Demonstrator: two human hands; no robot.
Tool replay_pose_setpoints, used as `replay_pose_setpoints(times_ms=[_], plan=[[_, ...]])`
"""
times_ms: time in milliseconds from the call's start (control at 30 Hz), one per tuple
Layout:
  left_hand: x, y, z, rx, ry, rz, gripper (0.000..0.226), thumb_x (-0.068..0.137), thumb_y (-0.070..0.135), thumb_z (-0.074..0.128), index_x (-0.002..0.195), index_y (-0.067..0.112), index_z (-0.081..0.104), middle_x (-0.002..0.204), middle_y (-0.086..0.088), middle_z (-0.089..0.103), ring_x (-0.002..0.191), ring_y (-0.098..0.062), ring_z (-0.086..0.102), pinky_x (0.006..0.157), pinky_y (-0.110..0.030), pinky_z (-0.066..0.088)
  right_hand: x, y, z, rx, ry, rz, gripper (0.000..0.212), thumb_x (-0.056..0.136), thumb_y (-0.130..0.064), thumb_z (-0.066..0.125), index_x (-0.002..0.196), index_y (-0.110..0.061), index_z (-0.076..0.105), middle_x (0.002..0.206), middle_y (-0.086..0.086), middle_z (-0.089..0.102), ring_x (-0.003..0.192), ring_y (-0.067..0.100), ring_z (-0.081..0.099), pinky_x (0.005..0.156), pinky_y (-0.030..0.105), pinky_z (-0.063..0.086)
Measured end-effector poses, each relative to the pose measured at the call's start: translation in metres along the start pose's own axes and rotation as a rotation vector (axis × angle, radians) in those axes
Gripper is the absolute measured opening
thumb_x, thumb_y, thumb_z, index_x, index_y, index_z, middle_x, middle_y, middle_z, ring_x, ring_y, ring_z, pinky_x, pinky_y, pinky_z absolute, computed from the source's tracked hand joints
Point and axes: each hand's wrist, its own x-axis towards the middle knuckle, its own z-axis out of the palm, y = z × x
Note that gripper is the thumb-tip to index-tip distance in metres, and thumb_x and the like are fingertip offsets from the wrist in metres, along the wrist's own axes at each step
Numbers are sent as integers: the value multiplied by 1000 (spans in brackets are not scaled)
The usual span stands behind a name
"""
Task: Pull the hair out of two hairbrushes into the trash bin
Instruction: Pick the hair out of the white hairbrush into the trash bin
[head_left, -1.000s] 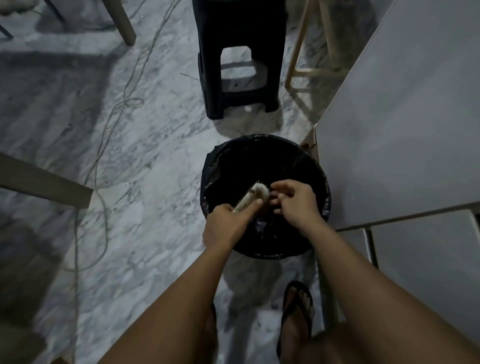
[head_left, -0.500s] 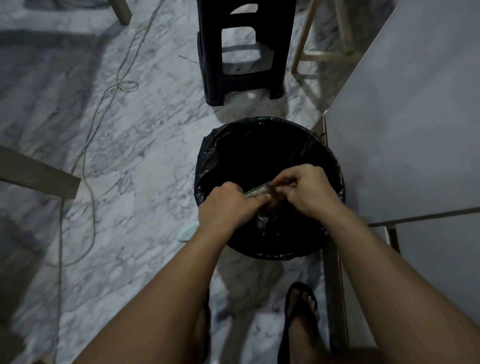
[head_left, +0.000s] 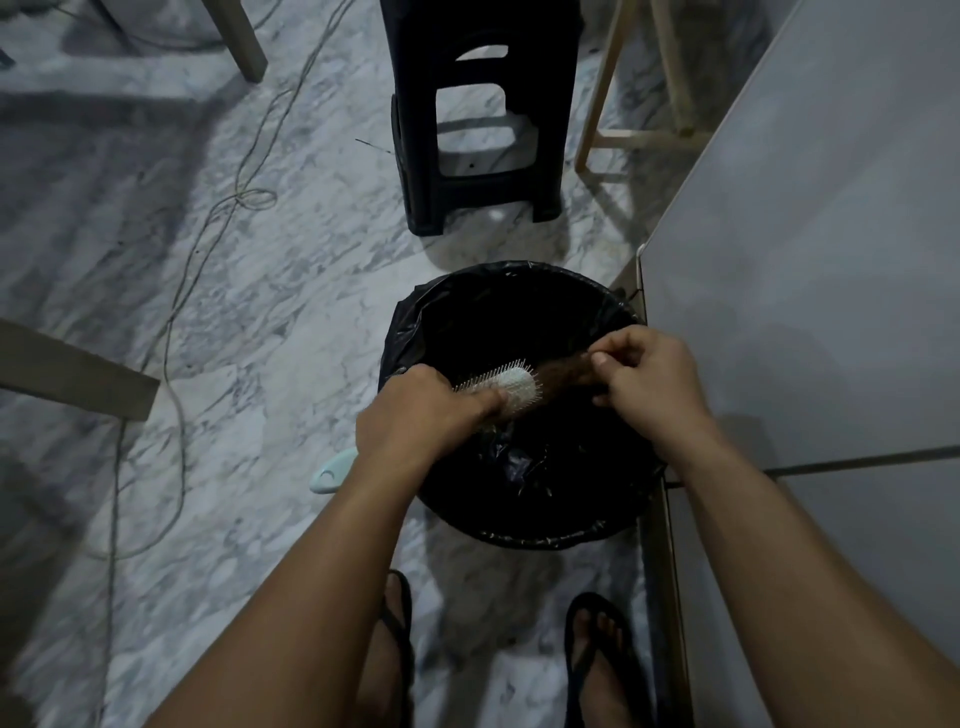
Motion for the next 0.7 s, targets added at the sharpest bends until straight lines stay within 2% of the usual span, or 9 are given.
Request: replay_pose_setpoints(times_ms=[67, 133, 233, 333, 433, 533, 600, 633, 700], plan=[[-1, 3, -4, 46, 58, -9, 59, 67, 76, 60, 66, 18, 59, 70, -1, 64, 70, -24, 63, 61, -33, 42, 0, -5, 0, 148, 7, 54, 23, 90, -4, 56, 74, -20, 59, 76, 9, 67, 63, 17, 69, 58, 34, 58], [-1, 4, -10, 74, 112, -16, 57, 70, 75, 60, 66, 18, 59, 67, 1, 59, 65, -21, 57, 59, -32, 38, 4, -2, -1, 175, 65, 89, 25, 90, -4, 54, 72, -21, 59, 73, 10, 66, 57, 16, 67, 57, 34, 57], [-3, 7, -13, 109, 166, -10, 57, 72, 75, 58, 66, 18, 59, 68, 0, 59, 66, -23, 57, 58, -32, 38, 8, 8, -5, -12, 108, 108, 23, 84, -9, 52, 71, -24, 63, 75, 0, 70, 74, 21, 70, 73, 43, 60], [-9, 15, -12, 130, 204, 40, 59, 72, 77, 57, 62, 19, 53, 69, 0, 59, 72, -26, 60, 58, -32, 39, 1, 1, -4, -103, -30, 29, 24, 80, -12, 56, 90, -32, 62, 99, -5, 67, 96, 19, 65, 90, 40, 53], [-16, 26, -15, 137, 237, 84, 56, 74, 75, 57, 63, 19, 55, 64, 5, 54, 68, -23, 56, 57, -32, 37, -9, -8, 5, 59, -243, -24, 37, 83, -26, 67, 118, -30, 57, 120, -5, 61, 98, 14, 65, 89, 42, 55], [-22, 32, -16, 141, 261, 119, 55, 74, 74, 56, 65, 20, 57, 63, 6, 54, 68, -22, 56, 58, -32, 37, -15, -8, 13, -30, -303, -85, 60, 76, -26, 78, 130, -26, 50, 113, -3, 65, 90, 14, 68, 85, 33, 56], [-23, 32, -17, 143, 272, 125, 55, 75, 75, 56, 67, 20, 58, 62, 6, 55, 68, -22, 57, 58, -32, 38, -15, -6, 11, -97, -273, -87, 53, 77, -19, 77, 125, -27, 54, 95, -3, 72, 85, 12, 69, 79, 25, 54], [-22, 30, -19, 141, 282, 118, 55, 75, 75, 56, 66, 21, 58, 62, 6, 55, 68, -23, 57, 58, -32, 39, -13, -4, 8, -127, -243, -88, 42, 78, -18, 76, 116, -29, 59, 87, -4, 73, 82, 12, 69, 74, 23, 52], [-18, 26, -24, 140, 307, 90, 55, 75, 75, 55, 66, 21, 57, 63, 5, 55, 70, -25, 58, 60, -32, 40, -8, -2, 2, -212, -143, -100, 18, 79, -20, 74, 86, -35, 67, 77, -7, 73, 79, 14, 68, 72, 27, 53]])
